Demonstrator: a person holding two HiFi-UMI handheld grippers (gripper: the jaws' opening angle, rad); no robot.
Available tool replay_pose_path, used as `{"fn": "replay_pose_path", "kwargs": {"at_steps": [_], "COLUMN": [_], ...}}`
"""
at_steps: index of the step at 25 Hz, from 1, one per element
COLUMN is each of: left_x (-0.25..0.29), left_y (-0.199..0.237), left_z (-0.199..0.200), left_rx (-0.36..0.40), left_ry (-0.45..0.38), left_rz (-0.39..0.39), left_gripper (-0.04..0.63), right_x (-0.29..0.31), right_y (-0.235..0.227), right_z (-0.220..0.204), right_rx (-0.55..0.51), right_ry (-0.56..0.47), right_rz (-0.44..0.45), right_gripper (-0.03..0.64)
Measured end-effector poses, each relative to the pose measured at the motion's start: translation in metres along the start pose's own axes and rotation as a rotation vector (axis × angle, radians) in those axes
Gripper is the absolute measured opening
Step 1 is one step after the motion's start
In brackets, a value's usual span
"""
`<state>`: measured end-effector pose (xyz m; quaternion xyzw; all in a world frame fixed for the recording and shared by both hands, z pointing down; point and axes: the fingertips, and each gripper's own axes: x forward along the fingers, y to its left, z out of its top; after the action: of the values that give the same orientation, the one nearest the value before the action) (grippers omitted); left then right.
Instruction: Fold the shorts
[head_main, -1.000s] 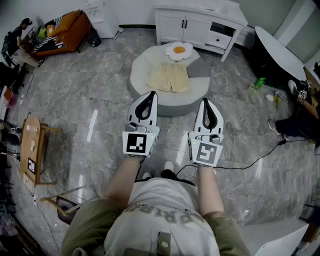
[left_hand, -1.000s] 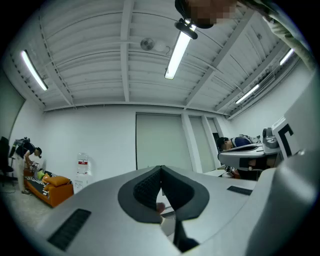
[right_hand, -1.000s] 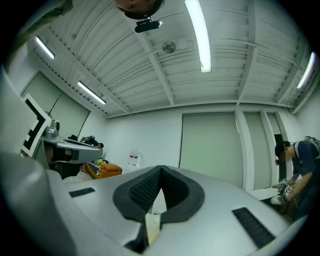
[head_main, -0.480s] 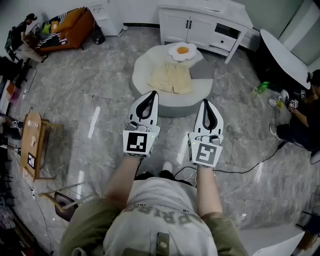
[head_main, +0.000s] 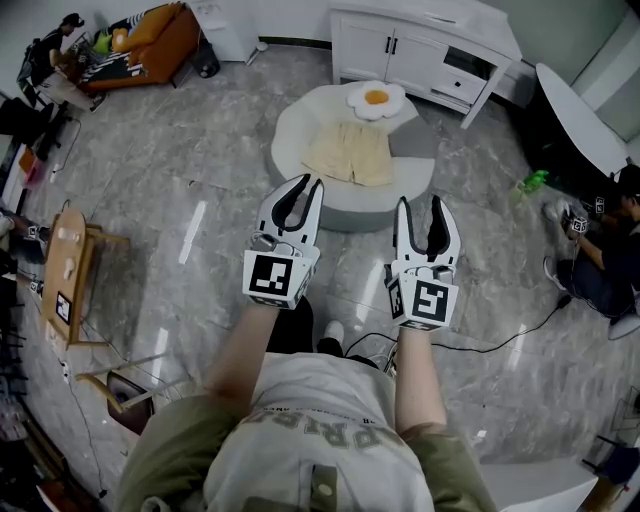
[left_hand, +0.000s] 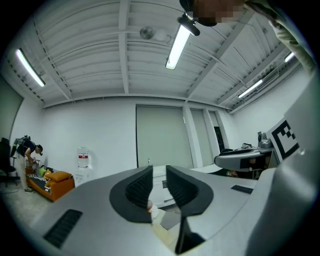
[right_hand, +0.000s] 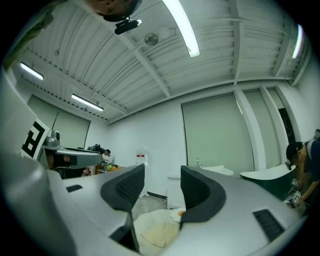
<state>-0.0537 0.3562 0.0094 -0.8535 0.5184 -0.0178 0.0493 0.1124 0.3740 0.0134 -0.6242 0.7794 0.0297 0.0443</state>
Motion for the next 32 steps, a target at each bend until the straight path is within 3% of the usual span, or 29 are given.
{"fn": "replay_pose_path", "kwargs": {"at_steps": [2, 3, 10, 23, 32], "left_x": [0.008, 0.012, 0.058, 0.204, 0.27], "left_y": [0.005, 0.007, 0.032, 0.13, 0.182], "left_z": [-0.002, -0.005, -0.044, -0.083, -0.123], "left_rx": [-0.004, -0.002, 0.015, -0.014, -0.015], "left_ry": [0.021, 0.034, 0.108, 0.173, 0.241], "left_rz": [-0.008, -0.017, -0.055, -0.144, -0.16], "left_gripper": [0.185, 0.213, 0.218, 0.218, 0.218], "right_x": [0.009, 0.013, 0.062, 0.214, 0.296], "right_y": [0.001, 0.001, -0.003, -0.026, -0.046], "right_z": [-0.007, -0.011, -0.04, -0.08, -0.113], "right_rx": [0.012, 0.013, 0.014, 0.02, 0.012], "right_ry": [0.021, 0.03, 0.082, 0.181, 0.238], "right_rz": [0.02, 0.026, 0.043, -0.015, -0.031], "right_gripper": [0.233, 0.239, 0.252, 0.25, 0.25]}}
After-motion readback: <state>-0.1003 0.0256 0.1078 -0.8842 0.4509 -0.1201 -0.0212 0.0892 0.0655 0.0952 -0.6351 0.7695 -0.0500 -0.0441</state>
